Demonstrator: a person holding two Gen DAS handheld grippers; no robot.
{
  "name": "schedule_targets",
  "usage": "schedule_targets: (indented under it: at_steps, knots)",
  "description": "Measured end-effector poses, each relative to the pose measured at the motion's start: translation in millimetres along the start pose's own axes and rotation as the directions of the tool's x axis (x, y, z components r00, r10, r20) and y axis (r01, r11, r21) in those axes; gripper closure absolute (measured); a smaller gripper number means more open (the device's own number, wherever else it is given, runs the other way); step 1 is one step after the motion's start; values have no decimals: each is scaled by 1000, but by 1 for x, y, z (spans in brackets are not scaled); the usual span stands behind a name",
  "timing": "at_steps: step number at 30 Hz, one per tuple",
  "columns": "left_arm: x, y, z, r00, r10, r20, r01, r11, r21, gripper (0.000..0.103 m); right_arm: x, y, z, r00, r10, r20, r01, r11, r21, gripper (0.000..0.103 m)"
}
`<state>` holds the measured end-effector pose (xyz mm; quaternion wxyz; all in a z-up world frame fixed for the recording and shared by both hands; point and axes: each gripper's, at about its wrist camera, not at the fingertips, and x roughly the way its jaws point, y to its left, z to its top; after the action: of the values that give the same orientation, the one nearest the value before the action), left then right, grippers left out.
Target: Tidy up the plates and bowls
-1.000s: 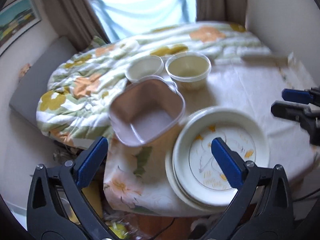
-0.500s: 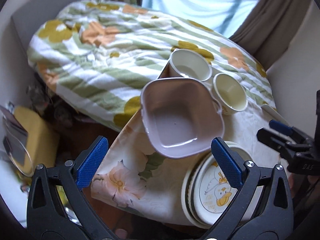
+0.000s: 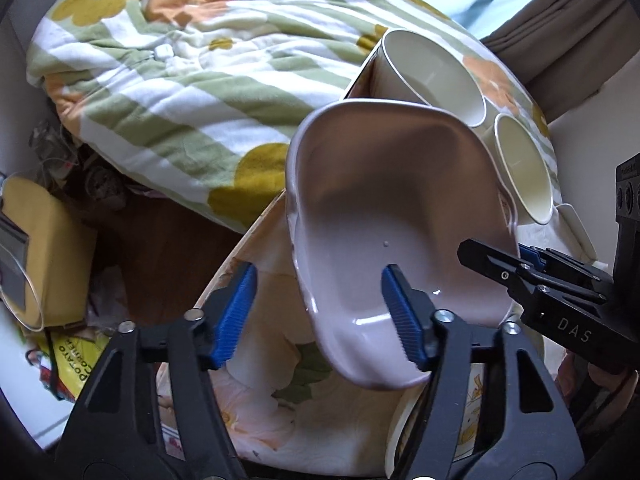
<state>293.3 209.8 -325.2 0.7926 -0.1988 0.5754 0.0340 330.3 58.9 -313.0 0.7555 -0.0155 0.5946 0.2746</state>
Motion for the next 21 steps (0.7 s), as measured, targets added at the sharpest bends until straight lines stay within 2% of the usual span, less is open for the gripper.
schedule_targets:
  at_steps: [2,3,4,5,7,13,21]
  knots:
    - [5,-2,2,1000,2,-11,-2,1000,11,67,2,-3,1,1000,-5,2,5,1000,5,78]
    - [8,-3,3,1000,8,-17,-8,1000,19,83,3,-4,1,1000,-2,5,2,1000,6,81]
    - [11,-4,4,1000,12,-24,-11,1000,26,91,3,-5,1,1000,-1,6,1,1000,8,85]
    - [13,-5,4,999,22,-28,-21,999,35,91,3,-5,1,1000,-3,9,3,1000,7,89]
    - [12,-6,4,999,32,-22,-31,998,46,92,4,-4,1,1000,-14,12,14,1000,3,91]
    - [-2,-10,2,999,50,17,-52,995,80,92,-4,-2,-5,999,-11,31,10,1000,13,92]
    - [-58,-34,-16,989,60,132,-76,990,119,92,-47,11,-25,990,4,139,-3,1000,-13,92]
